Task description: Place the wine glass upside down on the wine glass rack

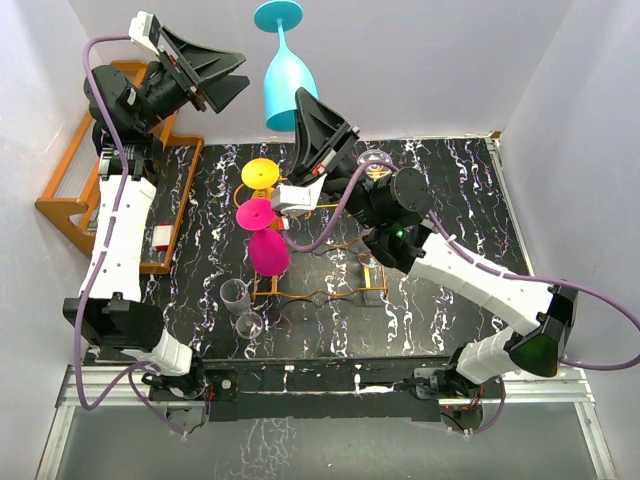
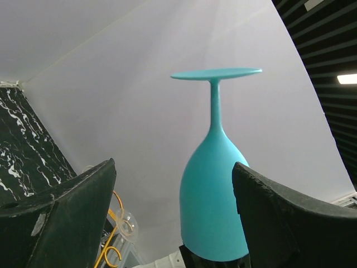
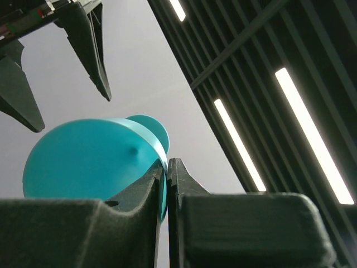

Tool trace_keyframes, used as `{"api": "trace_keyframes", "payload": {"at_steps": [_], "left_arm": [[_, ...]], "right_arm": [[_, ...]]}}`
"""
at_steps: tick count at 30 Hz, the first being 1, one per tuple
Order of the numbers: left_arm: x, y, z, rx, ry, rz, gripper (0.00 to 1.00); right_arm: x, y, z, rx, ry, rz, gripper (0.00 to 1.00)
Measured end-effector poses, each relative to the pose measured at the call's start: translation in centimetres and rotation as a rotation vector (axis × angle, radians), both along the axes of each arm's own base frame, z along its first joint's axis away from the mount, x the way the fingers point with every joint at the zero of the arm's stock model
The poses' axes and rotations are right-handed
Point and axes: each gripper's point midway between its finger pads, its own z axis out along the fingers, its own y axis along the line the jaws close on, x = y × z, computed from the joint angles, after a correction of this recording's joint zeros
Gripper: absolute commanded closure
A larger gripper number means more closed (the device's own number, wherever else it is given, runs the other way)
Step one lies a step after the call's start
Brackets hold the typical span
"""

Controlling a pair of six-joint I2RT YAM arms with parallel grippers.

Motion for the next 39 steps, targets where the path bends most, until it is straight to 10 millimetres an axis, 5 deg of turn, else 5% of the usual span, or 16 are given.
{"api": "trace_keyframes", "payload": {"at_steps": [6,13,33,39], "left_arm": [[0.9,0.0,-0.6,-0.006,0.026,0.000,0.20],[1.3,-0.1,-0.7,-0.011,0.027,-0.002,0.35],[0.8,-1.0,-0.7,0.003,0.003,-0.028,0.40],[0.7,-1.9,-1.8,0.020,0.020,-0.051,0.65]], "right_arm": [[-0.7,2.1,-1.0,-0.064,-0.031,-0.037,0.92],[0.1,5.2,-4.1,-0.168,-0.004,-0.054,0.92],[0.2,6.7,-5.4,-0.236,-0.021,-0.077,0.92],[0.6,7.6,-6.4,-0.268,-0.017,-0.083,0.92]]}}
